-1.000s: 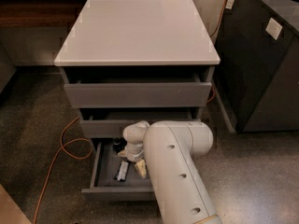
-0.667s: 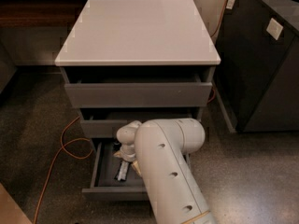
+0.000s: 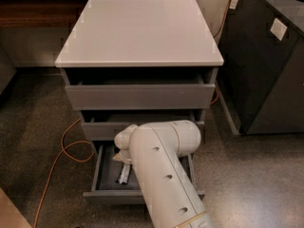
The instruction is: Pick rxbar blueberry from bottom drawer and place on counter
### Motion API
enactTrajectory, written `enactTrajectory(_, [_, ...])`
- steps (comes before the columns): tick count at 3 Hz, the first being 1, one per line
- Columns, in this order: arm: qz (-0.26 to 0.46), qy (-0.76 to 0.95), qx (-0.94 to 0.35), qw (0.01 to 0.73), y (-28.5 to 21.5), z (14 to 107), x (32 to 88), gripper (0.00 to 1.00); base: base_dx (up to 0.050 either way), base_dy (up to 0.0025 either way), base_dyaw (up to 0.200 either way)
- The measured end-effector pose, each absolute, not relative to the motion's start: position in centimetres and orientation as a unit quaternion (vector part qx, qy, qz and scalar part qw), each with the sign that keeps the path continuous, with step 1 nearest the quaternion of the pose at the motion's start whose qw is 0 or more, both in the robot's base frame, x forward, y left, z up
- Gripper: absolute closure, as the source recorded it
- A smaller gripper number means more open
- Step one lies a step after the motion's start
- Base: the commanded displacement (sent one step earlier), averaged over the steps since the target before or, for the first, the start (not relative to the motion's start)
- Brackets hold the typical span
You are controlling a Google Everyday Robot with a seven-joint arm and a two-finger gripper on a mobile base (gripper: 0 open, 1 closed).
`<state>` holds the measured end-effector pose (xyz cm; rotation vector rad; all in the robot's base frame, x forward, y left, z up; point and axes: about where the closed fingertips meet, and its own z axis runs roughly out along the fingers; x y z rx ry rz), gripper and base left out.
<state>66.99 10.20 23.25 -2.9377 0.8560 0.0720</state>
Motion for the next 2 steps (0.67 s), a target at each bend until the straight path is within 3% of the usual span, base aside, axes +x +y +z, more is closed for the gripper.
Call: enactTrajectory(2, [0.009,0.234,-0.971,0.055,11.6,21.2,68.2,0.00,0.000,0.00000,0.000])
